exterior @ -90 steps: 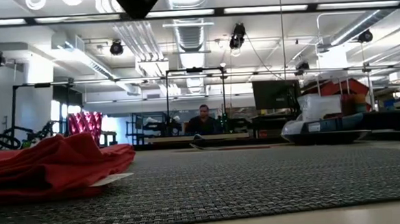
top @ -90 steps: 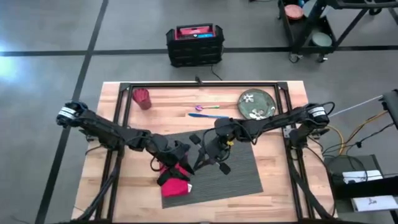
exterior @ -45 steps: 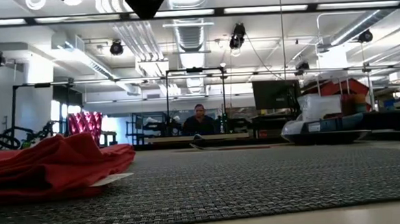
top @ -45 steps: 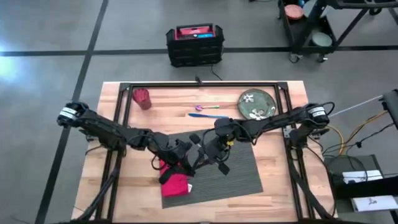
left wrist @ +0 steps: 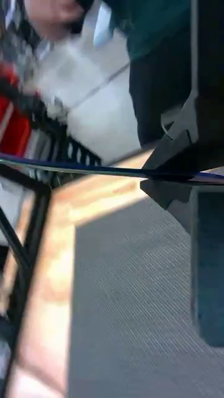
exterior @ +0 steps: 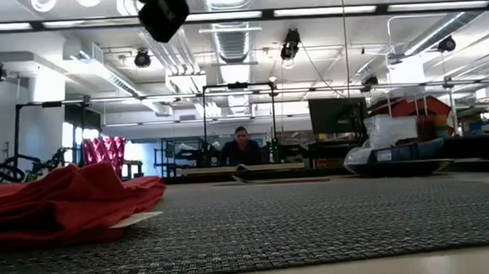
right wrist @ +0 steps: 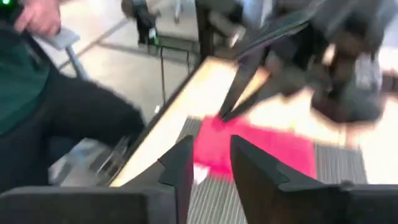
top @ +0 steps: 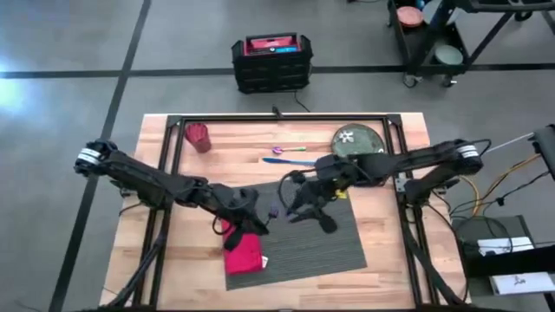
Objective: Set table place
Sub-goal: Put the blue fork on top of the red table napkin
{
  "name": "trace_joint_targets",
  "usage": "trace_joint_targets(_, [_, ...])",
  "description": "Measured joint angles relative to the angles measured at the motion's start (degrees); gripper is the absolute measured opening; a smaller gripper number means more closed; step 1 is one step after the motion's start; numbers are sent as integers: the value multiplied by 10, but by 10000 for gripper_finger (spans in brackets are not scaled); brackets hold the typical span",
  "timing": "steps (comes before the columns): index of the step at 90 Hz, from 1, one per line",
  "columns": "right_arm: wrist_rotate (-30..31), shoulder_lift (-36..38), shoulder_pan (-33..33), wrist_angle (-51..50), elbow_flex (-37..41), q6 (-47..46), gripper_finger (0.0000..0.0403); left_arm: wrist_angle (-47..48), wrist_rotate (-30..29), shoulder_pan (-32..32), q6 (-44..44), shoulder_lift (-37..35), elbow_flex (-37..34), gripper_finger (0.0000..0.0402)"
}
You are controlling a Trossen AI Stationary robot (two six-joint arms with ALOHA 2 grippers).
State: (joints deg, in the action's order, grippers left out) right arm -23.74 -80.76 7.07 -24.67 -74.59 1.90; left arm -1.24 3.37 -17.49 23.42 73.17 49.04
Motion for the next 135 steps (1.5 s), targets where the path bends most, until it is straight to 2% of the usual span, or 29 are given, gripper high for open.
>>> trace_joint_targets(10, [24, 46, 6, -108, 2, -66, 115, 103, -79, -18, 67, -29, 0, 0])
trace_joint_targets(23, [159, 83, 43, -166, 35, -129, 113, 238, -185, -65, 225, -42, 0, 0])
trace_joint_targets(38, [283, 97, 75, -165, 99, -174, 100, 312, -237, -143, 457, -23, 0, 0])
trace_joint_targets(48, [337, 90, 79, -151, 144, -190, 89, 337, -248, -190, 598, 3, 0, 0])
trace_joint_targets(53, [347, 85, 79, -144, 164, -192, 83, 350, -243, -208, 663, 21, 0, 0])
trace_joint_targets(63, [349, 75, 79, -125, 198, -193, 72, 390, -192, -231, 779, 57, 0, 0])
trace_joint_targets(77, [348, 74, 82, -101, 236, -200, 55, 412, -122, -241, 889, 110, 1, 0])
trace_joint_targets(87, [347, 75, 83, -95, 255, -204, 44, 421, -93, -232, 913, 149, 29, 0])
trace_joint_targets(103, [347, 70, 83, -91, 264, -204, 32, 493, -81, -207, 934, 193, 118, 0])
trace_joint_targets(109, [343, 71, 83, -89, 264, -204, 29, 515, -55, -193, 947, 209, 146, 0])
trace_joint_targets(119, [340, 71, 83, -89, 264, -206, 28, 525, -6, -173, 963, 240, 168, 0])
trace_joint_targets(135, [340, 71, 84, -89, 270, -204, 34, 521, 17, -144, 972, 278, 189, 0])
